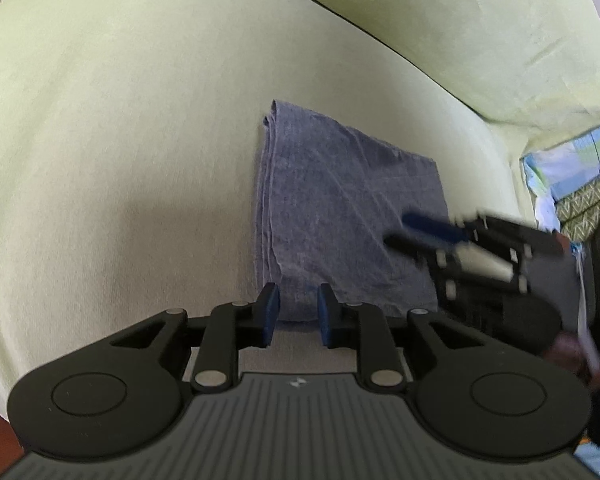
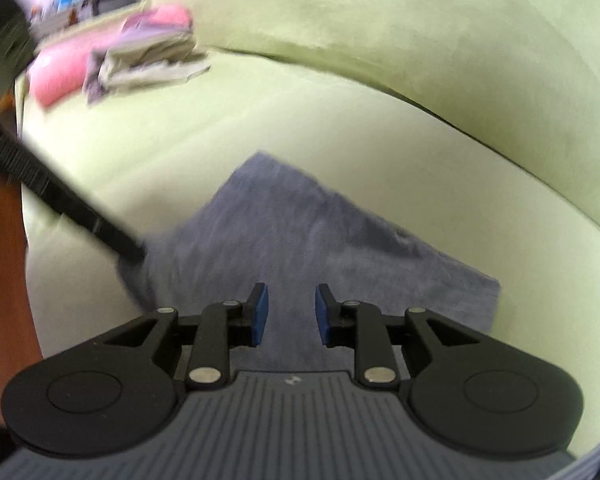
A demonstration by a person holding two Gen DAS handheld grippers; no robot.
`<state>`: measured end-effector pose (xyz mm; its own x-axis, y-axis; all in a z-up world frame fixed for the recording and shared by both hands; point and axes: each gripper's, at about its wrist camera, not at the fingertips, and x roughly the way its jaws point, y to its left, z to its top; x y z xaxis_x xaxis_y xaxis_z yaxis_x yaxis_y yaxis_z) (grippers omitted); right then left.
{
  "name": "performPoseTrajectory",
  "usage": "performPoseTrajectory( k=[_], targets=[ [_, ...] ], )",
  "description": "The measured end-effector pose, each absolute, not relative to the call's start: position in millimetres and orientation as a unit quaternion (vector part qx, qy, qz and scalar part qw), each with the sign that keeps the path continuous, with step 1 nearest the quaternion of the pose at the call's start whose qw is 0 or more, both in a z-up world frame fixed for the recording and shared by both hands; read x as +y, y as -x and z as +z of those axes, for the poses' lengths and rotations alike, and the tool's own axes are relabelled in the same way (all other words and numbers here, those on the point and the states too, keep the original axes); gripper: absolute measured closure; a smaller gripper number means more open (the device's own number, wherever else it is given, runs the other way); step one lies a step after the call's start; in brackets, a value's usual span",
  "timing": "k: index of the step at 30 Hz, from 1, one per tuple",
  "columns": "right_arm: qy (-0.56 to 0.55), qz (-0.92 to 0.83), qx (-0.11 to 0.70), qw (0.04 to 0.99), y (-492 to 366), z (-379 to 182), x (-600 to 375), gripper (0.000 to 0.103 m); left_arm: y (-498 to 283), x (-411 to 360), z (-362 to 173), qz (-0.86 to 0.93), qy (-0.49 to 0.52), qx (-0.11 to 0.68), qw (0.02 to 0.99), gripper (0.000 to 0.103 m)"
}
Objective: Fold clothes
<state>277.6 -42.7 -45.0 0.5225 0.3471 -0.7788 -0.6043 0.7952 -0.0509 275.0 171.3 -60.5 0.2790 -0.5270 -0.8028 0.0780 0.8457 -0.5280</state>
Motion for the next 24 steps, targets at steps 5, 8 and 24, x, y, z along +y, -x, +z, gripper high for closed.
performPoseTrajectory(
  k=[5, 8, 24],
  targets=[
    [0.149, 0.29, 0.402, 0.856, -299.3, -48.5, -33.4, 0.08, -275.6, 165.8, -60.0, -0.215, 0.182, 0.565, 0.776, 0.099],
    [0.147, 0.304, 0.413, 0.846, -310.5, -58.3, -26.6, 0.08, -275.5, 160.9, -58.4, -0.237, 0.151, 0.563, 0.778, 0.103],
    [0.128, 0.288, 0.434, 0.844, -330.0, -67.1, -28.6, 0.074, -282.5, 169.2, -39.0, -0.301, 0.054, 0.573, 0.76, 0.087]
  ],
)
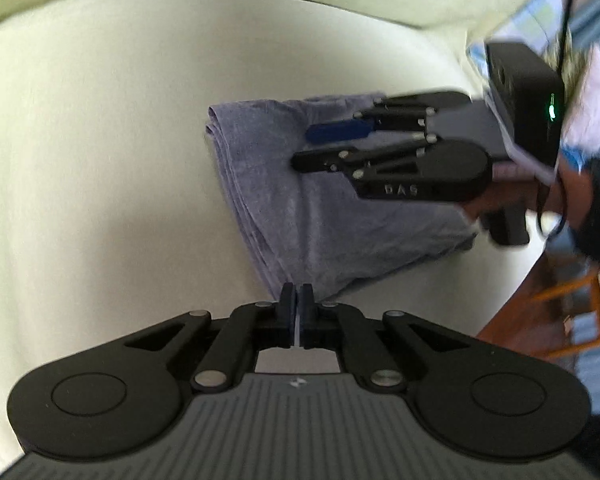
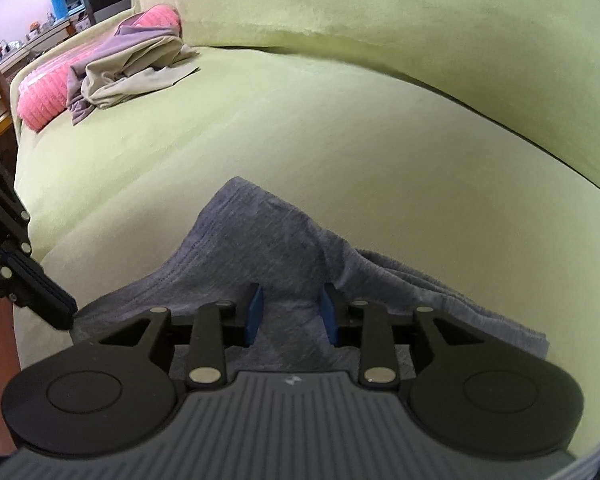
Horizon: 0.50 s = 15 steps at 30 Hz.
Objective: Fold clothes
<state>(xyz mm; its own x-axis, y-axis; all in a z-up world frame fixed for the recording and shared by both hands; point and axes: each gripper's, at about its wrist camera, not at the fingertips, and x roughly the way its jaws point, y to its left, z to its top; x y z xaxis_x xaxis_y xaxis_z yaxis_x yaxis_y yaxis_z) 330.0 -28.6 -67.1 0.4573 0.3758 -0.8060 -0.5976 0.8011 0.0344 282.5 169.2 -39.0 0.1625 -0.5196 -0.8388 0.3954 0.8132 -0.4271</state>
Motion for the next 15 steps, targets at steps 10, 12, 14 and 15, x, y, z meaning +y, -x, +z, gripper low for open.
performPoseTrajectory(
  k=[10, 12, 14, 15],
  targets=[
    [0.079, 0.234, 0.45, 0.858, -301.0, -51.9, -75.6, 0.073, -289.5, 166.6, -52.6, -0.28, 0.121, 0.587, 0.75, 0.071],
    [0.07, 0.228, 0.453, 0.859, -296.1, -52.1, -82.9, 0.072, -288.1, 163.0, -53.9, -0.283, 0.118, 0.588, 0.748, 0.075],
    [0.062, 0.225, 0.455, 0.859, -291.9, -52.3, -88.5, 0.072, -286.6, 160.1, -54.8, -0.284, 0.108, 0.587, 0.75, 0.099],
    [0.061, 0.226, 0.455, 0.859, -290.1, -52.5, -89.8, 0.072, -286.6, 159.4, -55.1, -0.286, 0.104, 0.587, 0.75, 0.103]
  ],
)
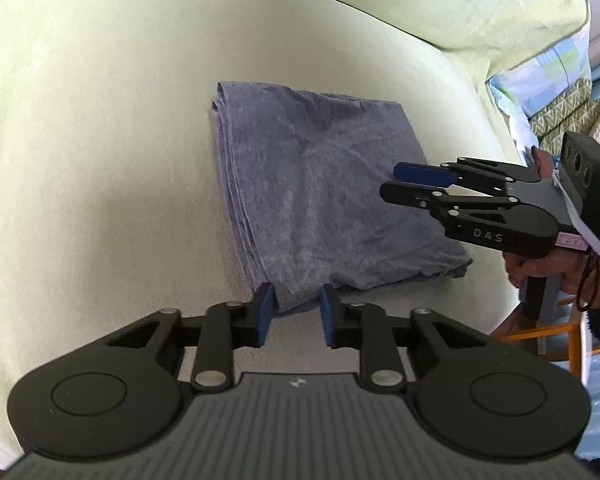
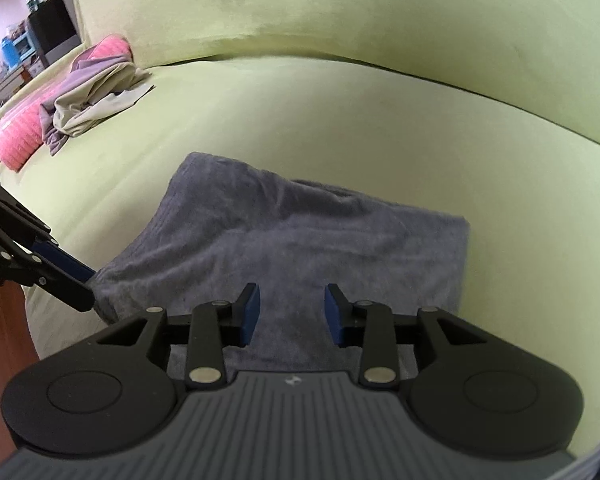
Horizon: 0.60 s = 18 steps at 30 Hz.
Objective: Fold clothes
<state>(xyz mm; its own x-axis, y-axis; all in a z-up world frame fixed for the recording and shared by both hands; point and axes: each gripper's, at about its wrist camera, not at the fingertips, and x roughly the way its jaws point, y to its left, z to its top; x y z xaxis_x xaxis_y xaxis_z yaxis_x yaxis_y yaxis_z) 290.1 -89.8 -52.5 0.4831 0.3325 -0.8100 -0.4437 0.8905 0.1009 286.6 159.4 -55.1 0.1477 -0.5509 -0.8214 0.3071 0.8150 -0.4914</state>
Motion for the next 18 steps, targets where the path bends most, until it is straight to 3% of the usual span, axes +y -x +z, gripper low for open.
performPoseTrajectory(
  k=[18],
  targets=[
    [0.091, 0.228, 0.474, 0.846, -251.8, -60.3, -110.6, 0.066, -285.4, 139.5, -64.4, -0.337, -0.118, 0.575, 0.736, 0.103]
  ],
)
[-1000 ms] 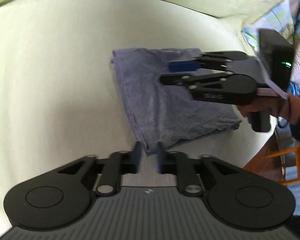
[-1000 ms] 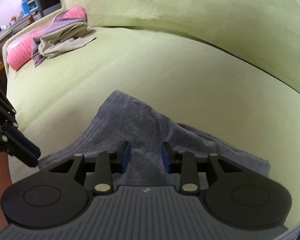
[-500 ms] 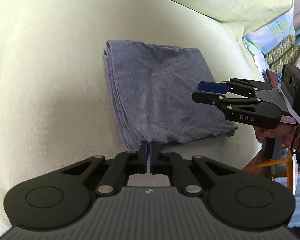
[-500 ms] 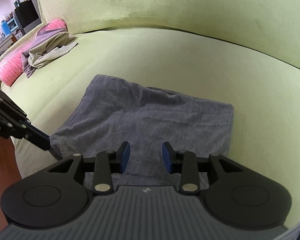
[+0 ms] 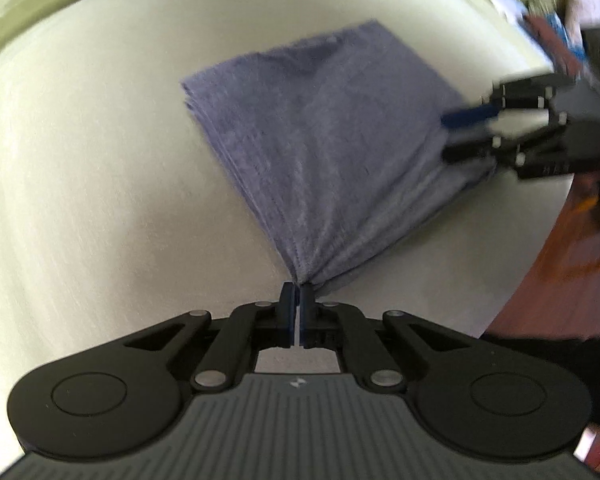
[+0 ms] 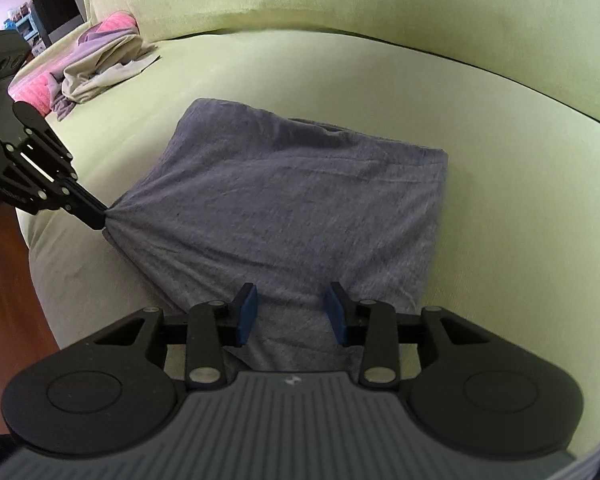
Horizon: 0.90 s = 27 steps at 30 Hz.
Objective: Fold clothes
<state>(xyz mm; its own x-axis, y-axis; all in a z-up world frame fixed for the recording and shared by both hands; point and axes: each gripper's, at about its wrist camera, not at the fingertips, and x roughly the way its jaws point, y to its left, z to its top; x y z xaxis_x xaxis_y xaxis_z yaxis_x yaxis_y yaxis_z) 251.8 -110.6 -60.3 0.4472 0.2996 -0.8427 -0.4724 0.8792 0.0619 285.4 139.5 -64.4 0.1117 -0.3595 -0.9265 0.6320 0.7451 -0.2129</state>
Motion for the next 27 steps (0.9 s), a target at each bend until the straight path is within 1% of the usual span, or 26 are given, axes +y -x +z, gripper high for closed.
performPoseTrajectory(
  k=[3, 6, 8, 10, 11, 12, 15, 19, 21, 22, 23, 26, 27],
  targets=[
    [0.094, 0.233, 0.477, 0.842, -254.1, -54.9, -108.3, 0.065, -287.1, 143.6, -54.0, -0.318, -0.099, 0.586, 0.738, 0.102],
    [0.079, 0.23, 0.462, 0.853, -259.2, -40.0, -114.1, 0.065, -293.6, 160.0, -24.6, -0.285, -0.065, 0.591, 0.752, 0.102],
    [0.071, 0.228, 0.444, 0.864, -266.0, -27.9, -118.5, 0.066, -302.6, 166.7, -1.4, -0.266, -0.04, 0.576, 0.772, 0.102],
    [0.071, 0.229, 0.432, 0.87, -279.0, -20.9, -119.1, 0.076, -314.9, 167.3, 18.4, -0.257, -0.014, 0.556, 0.79, 0.102],
    [0.073, 0.231, 0.426, 0.872, -286.3, -19.1, -118.4, 0.087, -322.1, 162.9, 22.7, -0.261, -0.002, 0.546, 0.796, 0.101],
    [0.077, 0.235, 0.424, 0.871, -295.0, -20.8, -115.9, 0.092, -331.0, 153.6, 22.1, -0.27, 0.009, 0.537, 0.8, 0.1],
    [0.088, 0.246, 0.418, 0.87, -315.2, -28.6, -106.9, 0.092, -352.4, 117.8, 5.2, -0.29, 0.011, 0.516, 0.806, 0.1],
    [0.102, 0.273, 0.413, 0.863, -353.6, -54.8, -90.7, 0.092, -363.9, 81.4, -32.8, -0.267, -0.039, 0.485, 0.832, 0.1],
    [0.114, 0.257, 0.408, 0.868, -361.2, -67.9, -91.1, 0.094, -364.2, 88.1, -52.7, -0.219, -0.046, 0.491, 0.842, 0.1],
    [0.116, 0.24, 0.402, 0.876, -362.7, -72.4, -95.4, 0.096, -362.7, 96.0, -60.6, -0.203, -0.037, 0.488, 0.848, 0.1],
    [0.109, 0.225, 0.392, 0.885, -363.0, -74.7, -102.0, 0.096, -360.1, 105.7, -65.1, -0.198, -0.016, 0.481, 0.854, 0.097],
    [0.089, 0.188, 0.384, 0.9, -363.1, -76.5, -115.5, 0.095, -357.7, 112.6, -66.3, -0.189, 0.009, 0.473, 0.86, 0.097],
    [0.08, 0.17, 0.381, 0.905, -363.0, -76.7, -121.3, 0.095, -358.4, 111.8, -64.9, -0.186, 0.009, 0.472, 0.862, 0.099]
  ],
)
